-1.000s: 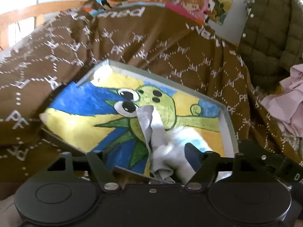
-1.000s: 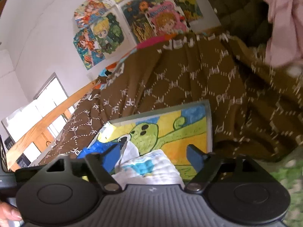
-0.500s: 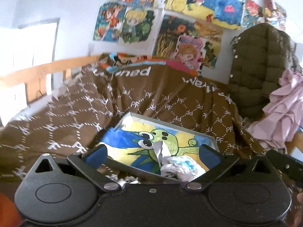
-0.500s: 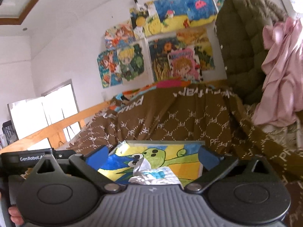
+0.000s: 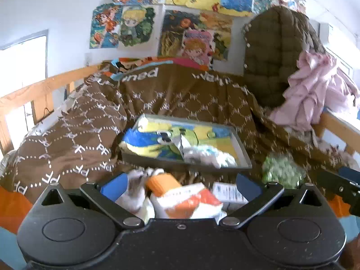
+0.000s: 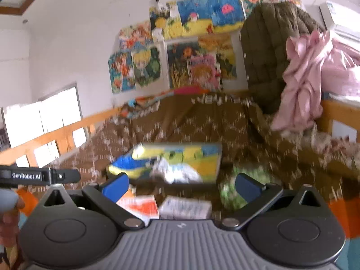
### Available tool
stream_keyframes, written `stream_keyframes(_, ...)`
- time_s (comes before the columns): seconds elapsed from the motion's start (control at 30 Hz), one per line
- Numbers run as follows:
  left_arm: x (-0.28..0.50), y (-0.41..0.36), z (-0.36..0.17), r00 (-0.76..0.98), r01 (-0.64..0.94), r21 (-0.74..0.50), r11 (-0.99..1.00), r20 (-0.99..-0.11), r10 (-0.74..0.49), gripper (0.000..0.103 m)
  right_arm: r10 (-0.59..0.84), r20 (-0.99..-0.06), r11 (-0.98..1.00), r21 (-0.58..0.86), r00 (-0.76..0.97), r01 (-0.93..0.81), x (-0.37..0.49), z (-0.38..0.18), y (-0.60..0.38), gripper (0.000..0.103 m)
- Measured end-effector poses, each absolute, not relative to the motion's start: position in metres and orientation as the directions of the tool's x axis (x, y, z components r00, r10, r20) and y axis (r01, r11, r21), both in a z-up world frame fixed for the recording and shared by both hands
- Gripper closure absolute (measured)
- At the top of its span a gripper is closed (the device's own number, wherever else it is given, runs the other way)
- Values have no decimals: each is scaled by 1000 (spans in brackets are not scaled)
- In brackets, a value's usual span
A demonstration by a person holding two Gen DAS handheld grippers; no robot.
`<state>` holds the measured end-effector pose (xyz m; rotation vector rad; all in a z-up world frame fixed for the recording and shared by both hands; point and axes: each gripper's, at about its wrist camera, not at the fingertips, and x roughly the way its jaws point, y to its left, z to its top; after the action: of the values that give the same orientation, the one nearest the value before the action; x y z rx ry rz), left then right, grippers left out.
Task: Organize soft objects
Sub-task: 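Grasp the white face mask with the left tool while the right tool grasps a white tissue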
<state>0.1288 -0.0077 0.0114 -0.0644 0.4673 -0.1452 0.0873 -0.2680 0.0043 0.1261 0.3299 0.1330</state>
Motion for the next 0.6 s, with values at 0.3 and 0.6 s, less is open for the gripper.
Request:
stream_keyframes(0.3, 126, -7, -22, 821, 219, -48, 975, -530, -211, 1, 156, -499, 988, 83, 853, -132, 85, -26, -248, 0)
stream_keyframes(0.6, 136, -9, -45, 778, 303, 18, 953, -583, -237, 1, 189, -577, 978, 37, 794, -206, 94, -41, -232, 0)
